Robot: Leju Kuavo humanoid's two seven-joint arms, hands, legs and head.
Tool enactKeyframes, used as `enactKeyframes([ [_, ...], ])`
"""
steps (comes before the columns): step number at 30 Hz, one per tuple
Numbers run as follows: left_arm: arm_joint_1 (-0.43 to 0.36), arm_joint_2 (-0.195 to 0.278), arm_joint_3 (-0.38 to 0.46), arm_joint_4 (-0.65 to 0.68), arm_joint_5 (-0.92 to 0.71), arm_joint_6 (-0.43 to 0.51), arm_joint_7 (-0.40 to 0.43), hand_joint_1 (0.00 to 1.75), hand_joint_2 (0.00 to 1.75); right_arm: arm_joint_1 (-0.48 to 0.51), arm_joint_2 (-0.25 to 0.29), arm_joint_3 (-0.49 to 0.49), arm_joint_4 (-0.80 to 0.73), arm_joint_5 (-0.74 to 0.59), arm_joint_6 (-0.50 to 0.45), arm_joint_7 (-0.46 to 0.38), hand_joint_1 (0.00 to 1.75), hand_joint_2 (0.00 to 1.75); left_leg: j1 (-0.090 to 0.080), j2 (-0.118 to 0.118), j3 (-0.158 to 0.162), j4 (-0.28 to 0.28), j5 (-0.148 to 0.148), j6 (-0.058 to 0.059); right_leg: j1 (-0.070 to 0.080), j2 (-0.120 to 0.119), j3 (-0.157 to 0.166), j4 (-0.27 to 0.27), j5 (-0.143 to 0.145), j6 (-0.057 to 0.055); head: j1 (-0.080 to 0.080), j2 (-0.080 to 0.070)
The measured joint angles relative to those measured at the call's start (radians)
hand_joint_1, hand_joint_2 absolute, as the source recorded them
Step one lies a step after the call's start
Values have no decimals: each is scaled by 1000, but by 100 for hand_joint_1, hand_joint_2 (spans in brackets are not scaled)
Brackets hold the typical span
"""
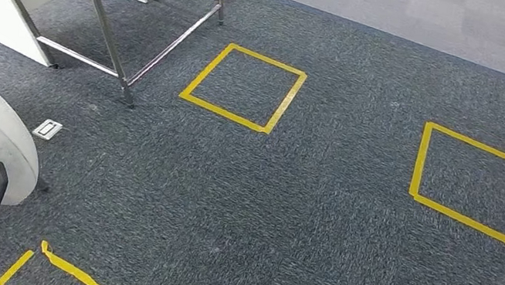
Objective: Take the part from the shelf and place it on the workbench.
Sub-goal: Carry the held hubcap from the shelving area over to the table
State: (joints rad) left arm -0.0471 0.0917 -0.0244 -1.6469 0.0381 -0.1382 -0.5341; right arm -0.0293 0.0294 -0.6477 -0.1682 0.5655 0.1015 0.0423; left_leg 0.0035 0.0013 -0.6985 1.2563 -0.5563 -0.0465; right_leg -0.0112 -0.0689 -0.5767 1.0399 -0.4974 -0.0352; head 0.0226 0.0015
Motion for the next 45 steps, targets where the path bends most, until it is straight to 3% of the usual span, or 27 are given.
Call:
enactKeyframes([
  [3,-7,-3,5,-6,-1,1,8,175,175,-3,0,0,0,0,0,11,0,0,-8,49,107,-198,76,16,4,-31,12,0,-8,10,0,0],
  [4,-8,-4,7,-6,-3,0,10,175,175,-3,0,-1,0,-2,-2,16,0,0,-11,57,120,-226,81,23,5,-40,15,-1,-9,15,1,0],
  [6,-9,-4,7,-5,-8,-3,10,175,175,-5,1,-9,0,-12,-9,27,0,0,-15,39,119,-235,82,37,5,-60,21,-5,-11,27,1,0],
  [7,-10,-5,7,-3,-10,-5,9,175,175,-6,1,-14,0,-19,-13,34,0,0,-12,28,121,-239,85,42,3,-54,24,-3,-14,33,2,0],
  [9,-20,-7,6,3,-11,-7,8,175,175,-9,3,-25,-1,-33,-17,46,0,0,-5,7,128,-248,92,53,1,-5,8,42,-44,44,5,0],
  [11,-33,-10,6,10,-8,-7,8,175,175,-6,4,-36,-1,-42,-18,57,0,0,-1,-15,129,-249,96,59,-1,51,-51,163,-104,48,9,0],
  [13,-34,-11,7,16,-2,-7,10,175,175,-1,5,-45,-1,-44,-18,63,0,0,-1,-40,128,-247,96,60,0,64,-111,267,-134,48,11,0],
  [14,-32,-11,7,17,0,-7,13,175,175,0,6,-47,-1,-44,-17,62,0,0,-1,-54,127,-245,95,59,0,66,-118,268,-118,47,11,0],
  [15,-30,-12,7,18,0,-6,17,175,175,1,6,-49,-1,-44,-17,59,0,0,-1,-68,127,-243,94,58,-1,69,-105,229,-85,46,11,0],
  [17,-24,-13,7,18,-6,-5,26,175,175,0,8,-50,-1,-43,-16,54,0,0,-1,-93,126,-237,91,52,-5,104,-47,91,-12,45,11,0],
  [19,-18,-15,7,15,-15,-3,30,175,175,0,11,-52,-1,-41,-16,53,0,0,-1,-115,121,-233,89,41,-5,136,-11,10,14,43,12,0],
  [20,-13,-15,7,13,-17,-3,30,175,175,1,14,-53,-1,-39,-16,55,0,0,-1,-125,118,-234,89,34,-3,138,-9,3,10,40,12,0],
  [22,-1,-14,8,8,-20,-2,30,175,175,0,20,-55,-1,-36,-15,58,0,0,1,-133,113,-237,91,21,-3,114,-6,-3,14,26,13,0],
  [24,7,-10,11,6,-21,-2,30,175,175,0,25,-57,-1,-33,-14,59,0,0,-1,-85,95,-202,67,10,-4,90,-1,-11,17,12,8,0],
  [26,9,-6,14,6,-21,-2,29,175,175,4,28,-58,-1,-31,-16,59,0,0,-1,-25,42,-89,2,1,-3,65,1,-14,16,3,2,0],
  [28,15,-3,15,6,-21,-2,28,175,175,8,29,-60,-1,-29,-16,59,0,0,1,-10,-16,32,-47,-5,-1,36,1,-14,13,0,0,0],
  [29,19,-1,17,5,-21,-2,28,175,175,9,30,-61,-1,-28,-15,59,0,0,2,-8,-24,48,-44,-6,0,22,2,-13,12,0,0,0],
  [31,26,3,19,3,-21,-2,28,175,175,8,32,-63,-1,-26,-13,59,0,0,2,6,24,-40,12,-4,0,-3,8,-13,7,2,0,0],
  [34,27,5,21,-5,-20,-1,25,175,175,6,36,-64,-1,-26,-13,58,0,0,-7,58,120,-223,80,16,6,-34,20,-11,-2,14,0,0],
  [35,27,5,21,-8,-20,-1,25,175,175,6,37,-65,-1,-26,-13,57,0,0,-10,60,127,-240,83,24,8,-43,22,-12,-4,19,0,0],
  [37,27,6,22,-10,-20,-1,23,175,175,5,39,-66,-1,-27,-15,56,0,0,-9,36,125,-243,87,36,8,-57,28,-14,-7,31,0,0],
  [38,27,6,22,-11,-20,-1,23,175,175,3,40,-66,-2,-28,-15,56,0,0,-6,25,127,-246,90,42,6,-45,29,-9,-12,37,1,0],
  [40,22,5,22,-11,-20,-1,21,175,175,2,41,-66,-2,-29,-17,54,0,0,2,6,133,-253,97,52,3,13,2,53,-51,49,4,0],
  [41,19,5,22,-10,-20,-2,20,175,175,3,42,-66,-2,-30,-17,54,0,0,2,-5,132,-254,99,55,1,43,-27,115,-82,52,6,0],
  [43,16,5,22,-6,-18,-2,17,175,175,9,41,-67,-2,-29,-18,53,0,0,3,-29,130,-252,99,58,1,64,-96,244,-130,55,8,0],
  [44,16,5,22,-4,-17,-2,15,175,175,12,41,-67,-2,-28,-18,52,0,0,3,-42,129,-250,99,57,0,66,-113,271,-129,56,8,0],
  [45,16,5,22,-2,-15,-2,14,175,175,13,41,-67,-2,-28,-18,52,0,0,4,-56,129,-248,98,57,-1,68,-112,257,-107,56,8,0],
])
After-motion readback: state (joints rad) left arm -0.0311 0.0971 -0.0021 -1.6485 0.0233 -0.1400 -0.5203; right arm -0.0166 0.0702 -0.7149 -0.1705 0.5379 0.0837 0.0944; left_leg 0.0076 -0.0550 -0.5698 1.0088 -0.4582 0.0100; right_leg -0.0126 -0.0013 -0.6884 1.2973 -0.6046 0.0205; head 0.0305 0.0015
